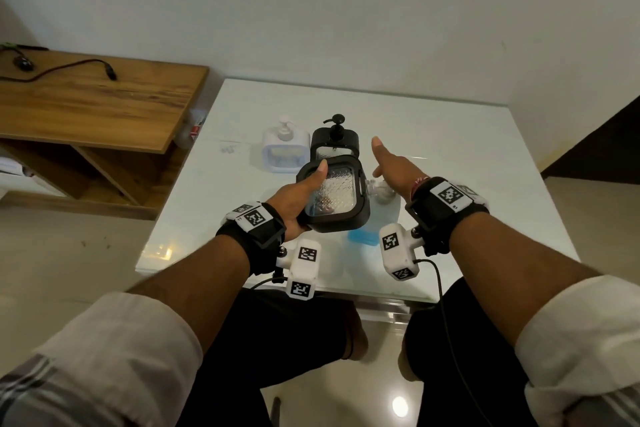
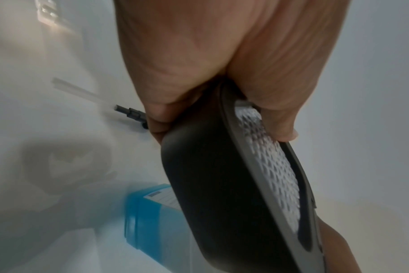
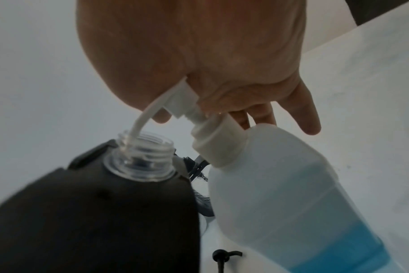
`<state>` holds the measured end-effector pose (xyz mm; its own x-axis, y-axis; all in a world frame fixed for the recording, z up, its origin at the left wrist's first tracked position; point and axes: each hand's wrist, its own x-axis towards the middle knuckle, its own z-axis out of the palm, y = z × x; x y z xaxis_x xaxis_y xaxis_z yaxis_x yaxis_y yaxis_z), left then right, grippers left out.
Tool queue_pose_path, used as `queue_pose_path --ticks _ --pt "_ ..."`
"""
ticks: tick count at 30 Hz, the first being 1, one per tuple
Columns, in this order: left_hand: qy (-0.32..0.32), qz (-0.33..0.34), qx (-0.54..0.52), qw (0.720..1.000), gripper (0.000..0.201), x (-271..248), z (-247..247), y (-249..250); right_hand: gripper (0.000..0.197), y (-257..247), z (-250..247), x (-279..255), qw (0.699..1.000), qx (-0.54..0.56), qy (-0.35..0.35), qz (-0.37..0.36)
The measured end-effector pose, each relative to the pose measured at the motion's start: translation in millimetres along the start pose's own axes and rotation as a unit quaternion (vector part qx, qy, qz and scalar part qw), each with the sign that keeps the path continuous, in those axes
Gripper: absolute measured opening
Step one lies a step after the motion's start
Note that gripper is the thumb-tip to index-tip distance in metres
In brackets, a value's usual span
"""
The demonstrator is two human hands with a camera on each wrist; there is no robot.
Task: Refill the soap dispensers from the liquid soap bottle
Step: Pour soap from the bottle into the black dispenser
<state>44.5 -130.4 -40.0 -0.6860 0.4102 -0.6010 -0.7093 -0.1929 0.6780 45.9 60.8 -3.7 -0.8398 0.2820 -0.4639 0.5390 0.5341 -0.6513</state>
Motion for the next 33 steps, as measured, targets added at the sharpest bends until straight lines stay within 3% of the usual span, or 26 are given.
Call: queue_pose_path --ticks 7,16,20,27,33 --pt "-0.009 -0.003 -0.010 1.000 0.048 -3 2 2 0.081 -3 11 8 0.998 -0.053 0.022 0.001" --pt "-0.006 0.000 -0.012 1.000 0.037 -1 0 3 0.081 -3 8 7 0.999 -0.037 0.022 -0.002" --pt "0.004 0.001 -0.005 1.000 0.041 -1 1 2 0.070 1 11 14 0.997 -0.075 0.032 -0.002" --pt "0.000 0.008 0.000 1.000 0.038 -7 3 2 0.078 -4 8 -1 0.998 -0.048 0.032 -0.028" --pt "-0.007 0.006 -0.009 1.000 0.046 -10 8 3 0.076 -10 0 -3 0.997 0.081 -0.005 -0.010"
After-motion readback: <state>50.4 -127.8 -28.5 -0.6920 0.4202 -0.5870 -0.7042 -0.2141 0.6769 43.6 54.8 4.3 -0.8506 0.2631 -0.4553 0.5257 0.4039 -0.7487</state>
